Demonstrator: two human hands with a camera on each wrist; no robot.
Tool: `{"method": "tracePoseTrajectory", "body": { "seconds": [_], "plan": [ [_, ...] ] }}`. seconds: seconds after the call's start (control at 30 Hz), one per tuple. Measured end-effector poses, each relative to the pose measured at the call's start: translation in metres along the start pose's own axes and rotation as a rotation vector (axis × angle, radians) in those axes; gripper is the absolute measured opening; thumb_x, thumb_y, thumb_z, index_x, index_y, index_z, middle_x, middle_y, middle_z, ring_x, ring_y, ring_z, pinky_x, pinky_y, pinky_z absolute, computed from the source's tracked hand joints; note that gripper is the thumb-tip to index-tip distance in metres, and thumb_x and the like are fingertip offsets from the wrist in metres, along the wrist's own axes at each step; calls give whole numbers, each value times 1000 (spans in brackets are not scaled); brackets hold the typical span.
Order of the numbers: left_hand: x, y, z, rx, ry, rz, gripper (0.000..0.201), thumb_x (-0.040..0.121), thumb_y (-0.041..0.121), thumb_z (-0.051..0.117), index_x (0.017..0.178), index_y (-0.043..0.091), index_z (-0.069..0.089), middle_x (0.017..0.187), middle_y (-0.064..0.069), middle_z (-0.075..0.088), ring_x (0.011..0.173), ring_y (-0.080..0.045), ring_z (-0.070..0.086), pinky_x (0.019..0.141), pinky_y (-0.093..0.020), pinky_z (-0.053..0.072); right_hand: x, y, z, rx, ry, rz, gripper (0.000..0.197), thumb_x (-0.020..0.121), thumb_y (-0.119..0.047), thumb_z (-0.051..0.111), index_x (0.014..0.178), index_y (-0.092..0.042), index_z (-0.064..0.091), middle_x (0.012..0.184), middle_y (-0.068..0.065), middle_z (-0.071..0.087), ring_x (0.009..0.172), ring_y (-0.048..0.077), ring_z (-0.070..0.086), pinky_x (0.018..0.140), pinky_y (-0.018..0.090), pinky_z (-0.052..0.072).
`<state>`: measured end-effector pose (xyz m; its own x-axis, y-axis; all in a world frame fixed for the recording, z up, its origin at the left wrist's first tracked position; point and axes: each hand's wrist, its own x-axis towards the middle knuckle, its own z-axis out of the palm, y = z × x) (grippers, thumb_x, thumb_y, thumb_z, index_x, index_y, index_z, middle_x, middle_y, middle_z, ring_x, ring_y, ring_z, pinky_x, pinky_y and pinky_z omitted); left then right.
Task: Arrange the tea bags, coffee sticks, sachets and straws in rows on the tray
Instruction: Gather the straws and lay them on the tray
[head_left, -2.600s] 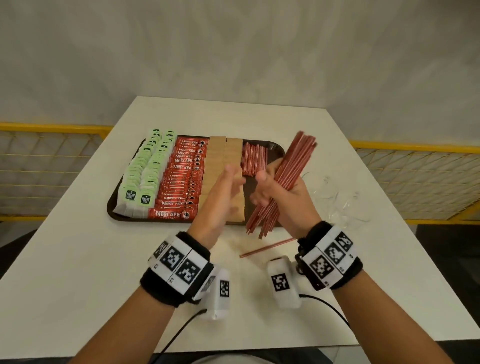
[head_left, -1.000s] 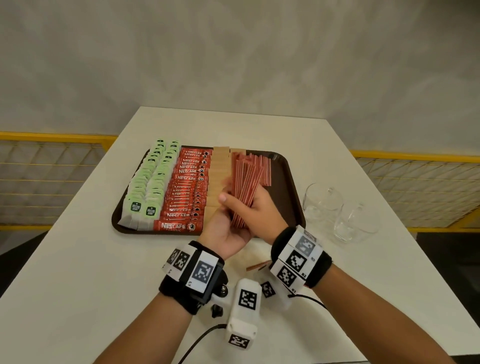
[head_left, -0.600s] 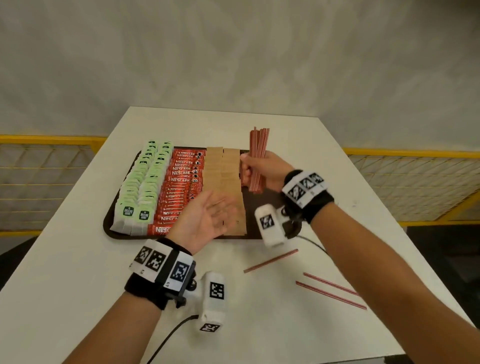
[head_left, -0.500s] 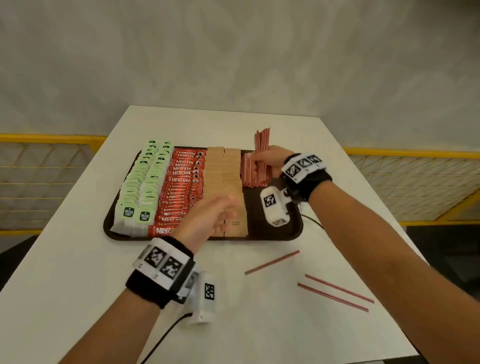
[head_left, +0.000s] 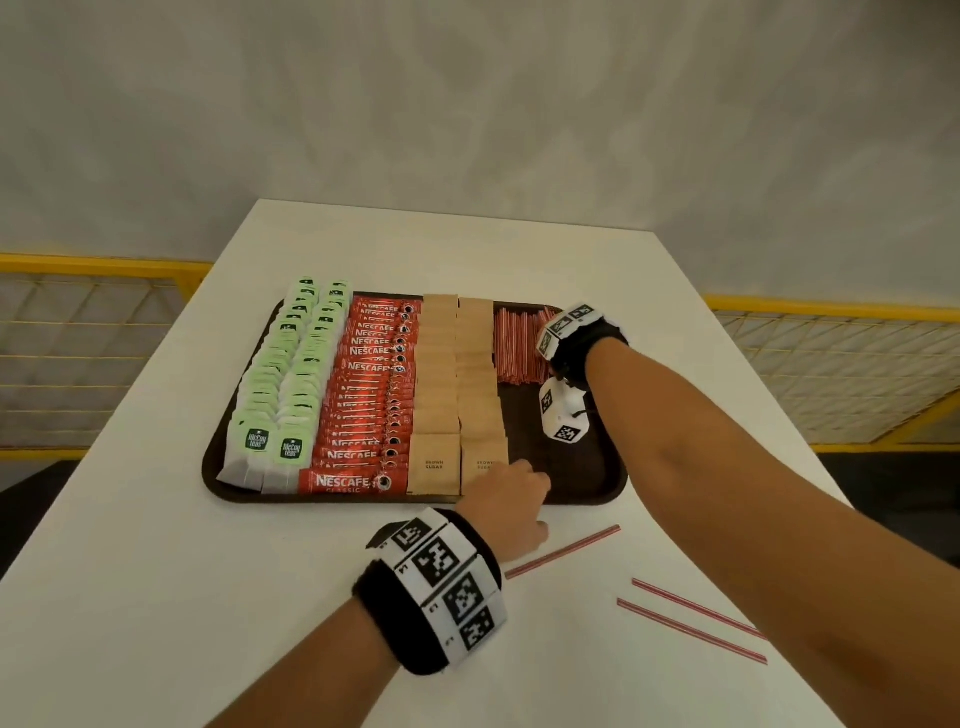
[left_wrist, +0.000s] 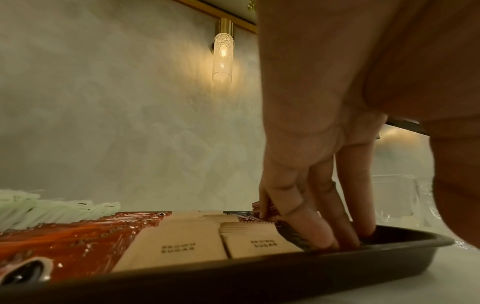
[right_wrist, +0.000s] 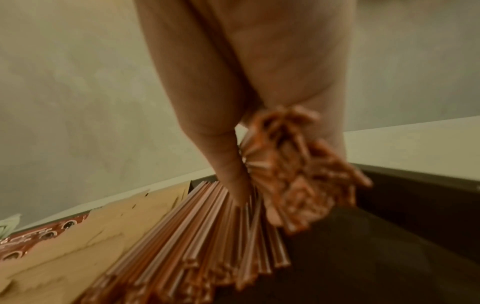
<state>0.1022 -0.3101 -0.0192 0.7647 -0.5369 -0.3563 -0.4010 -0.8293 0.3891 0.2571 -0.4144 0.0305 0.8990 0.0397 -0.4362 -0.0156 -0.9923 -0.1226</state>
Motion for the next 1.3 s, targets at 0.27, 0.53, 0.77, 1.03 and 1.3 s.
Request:
{"method": "tracePoseTrajectory", "body": {
  "seconds": [0.27, 0.53, 0.77, 1.03, 1.3],
  "plan": [
    [5, 3, 5, 59, 27, 20, 37, 96, 19, 46, 131, 7, 45, 129, -12, 43, 120, -28, 40, 100, -36, 37, 8, 3, -2, -103, 44, 35, 44, 97, -27, 46, 139, -12, 43, 142, 11, 44, 128, 24, 44, 100, 26, 36],
    [8, 4, 6, 83, 56, 29, 32, 96, 16, 45, 127, 7, 47, 127, -13, 44, 117, -27, 42, 96, -33, 37, 17, 5, 2, -30, 20, 85, 44, 96, -25, 48, 136, -8, 45, 143, 9, 43, 130, 24, 42, 101, 27, 34],
    [8, 1, 6, 71, 114, 50, 33, 95, 4, 41, 126, 9, 52, 123, -12, 45, 113, -25, 46, 93, -32, 43, -17, 6, -19, 409, 220, 12, 49, 92, -29, 56, 134, -6, 45, 140, 12, 46, 126, 26, 47, 102, 34, 41],
    [-13, 17, 12, 126, 101, 121, 25, 94, 16, 50, 116, 9, 59, 117, -9, 52, 110, -25, 51, 85, -30, 41, -164, 66, 38, 500, -52, -226, 33, 83, -32, 67, 114, -24, 58, 100, -4, 62, 86, 8, 60, 71, 20, 49],
    [-13, 42, 27, 273, 46, 49, 19, 94, 7, 50, 109, 1, 59, 113, -17, 57, 105, -31, 57, 77, -31, 41, -197, 120, 130, 20, -92, 58, 42, 83, -25, 67, 121, -18, 53, 113, 1, 48, 109, 19, 49, 88, 27, 40]
  ]
}}
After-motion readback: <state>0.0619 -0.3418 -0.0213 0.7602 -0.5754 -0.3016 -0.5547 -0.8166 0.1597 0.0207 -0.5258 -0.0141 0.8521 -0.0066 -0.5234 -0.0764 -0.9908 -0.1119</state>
